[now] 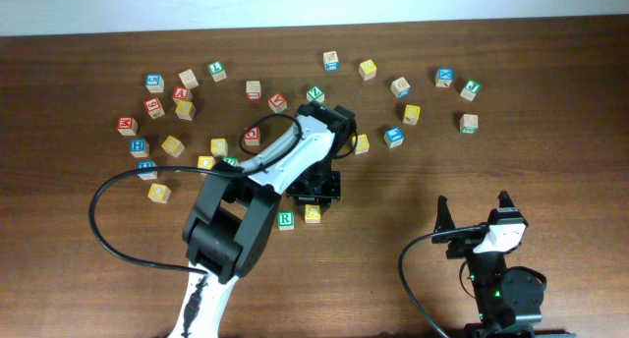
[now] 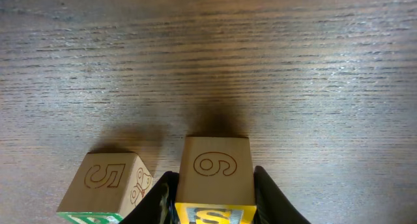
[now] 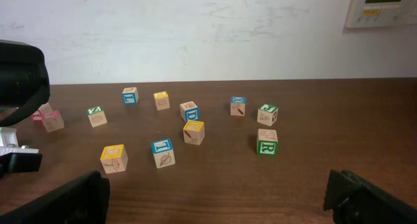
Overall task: Spell out RSS
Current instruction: 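Place the yellow S block to the right of the R block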
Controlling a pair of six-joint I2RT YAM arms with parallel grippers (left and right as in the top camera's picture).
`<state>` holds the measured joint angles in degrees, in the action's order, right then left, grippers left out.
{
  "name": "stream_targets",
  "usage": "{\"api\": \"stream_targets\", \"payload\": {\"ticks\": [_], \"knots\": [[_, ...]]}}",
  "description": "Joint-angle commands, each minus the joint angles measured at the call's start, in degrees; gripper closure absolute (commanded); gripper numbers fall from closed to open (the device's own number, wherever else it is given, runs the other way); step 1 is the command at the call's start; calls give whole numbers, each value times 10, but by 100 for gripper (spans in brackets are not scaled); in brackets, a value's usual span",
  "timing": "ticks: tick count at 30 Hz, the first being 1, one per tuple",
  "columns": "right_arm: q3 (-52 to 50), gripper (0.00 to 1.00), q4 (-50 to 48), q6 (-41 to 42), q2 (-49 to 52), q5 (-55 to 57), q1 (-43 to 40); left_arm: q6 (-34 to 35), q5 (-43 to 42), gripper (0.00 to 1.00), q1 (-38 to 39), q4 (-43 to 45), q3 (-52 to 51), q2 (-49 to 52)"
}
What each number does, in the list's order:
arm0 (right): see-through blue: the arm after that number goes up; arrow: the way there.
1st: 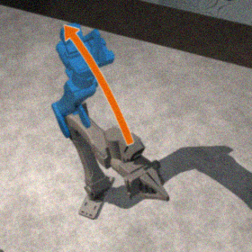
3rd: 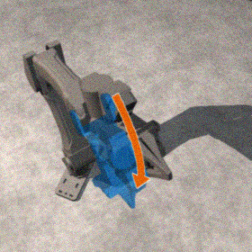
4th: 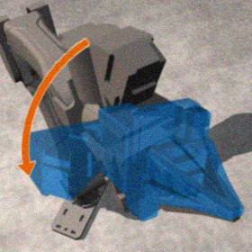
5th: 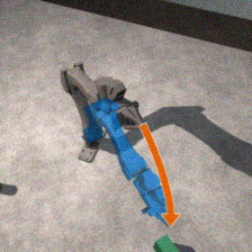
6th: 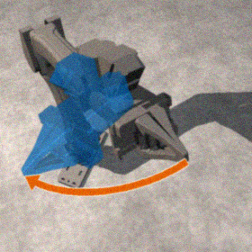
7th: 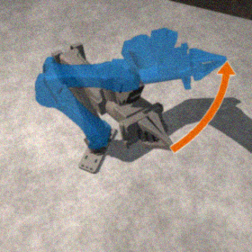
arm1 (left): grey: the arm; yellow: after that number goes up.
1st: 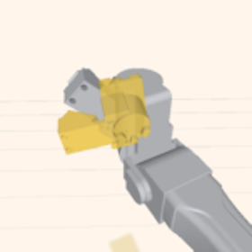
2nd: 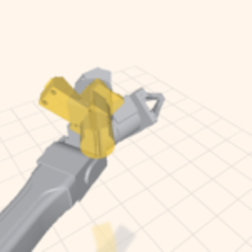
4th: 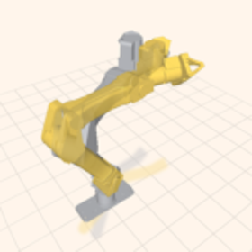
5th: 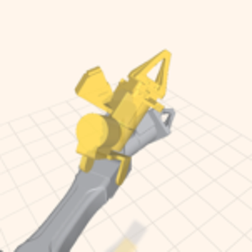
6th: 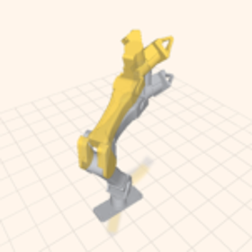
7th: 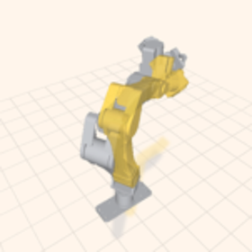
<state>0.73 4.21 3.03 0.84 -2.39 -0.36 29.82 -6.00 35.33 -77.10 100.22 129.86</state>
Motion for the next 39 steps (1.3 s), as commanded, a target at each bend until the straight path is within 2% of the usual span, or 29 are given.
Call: {"api": "stream_targets", "payload": {"ticks": [1, 4, 8, 15, 20, 25, 32, 33, 36, 39], "knots": [[-4, 2, 2, 2, -4, 3, -4, 1, -6, 78, 0, -8, -8, -2], [-4, 2, 2, 2, -4, 3, -4, 1, -7, 77, 0, -16, -8, -2], [-4, 2, 2, 2, -4, 3, -4, 1, -7, 70, 0, -20, -8, -2], [-4, 2, 2, 2, -4, 3, -4, 1, -17, 68, -4, -16, -7, -2], [-4, 2, 2, 2, -4, 3, -4, 2, -19, 76, -15, -16, -6, -2], [-4, 2, 2, 2, -4, 3, -4, 10, -57, 74, -15, -3, -6, -2], [-4, 2, 2, 2, -4, 3, -4, 0, -56, 71, -15, 1, -6, -2], [-4, 2, 2, 2, -4, 3, -4, -1, -56, 70, -15, 1, -6, -2], [-4, 2, 2, 2, -4, 3, -4, -1, -56, 56, -15, 1, -6, -2], [-4, 2, 2, 2, -4, 3, -4, -1, -31, 53, -15, 1, -5, -2]]}}
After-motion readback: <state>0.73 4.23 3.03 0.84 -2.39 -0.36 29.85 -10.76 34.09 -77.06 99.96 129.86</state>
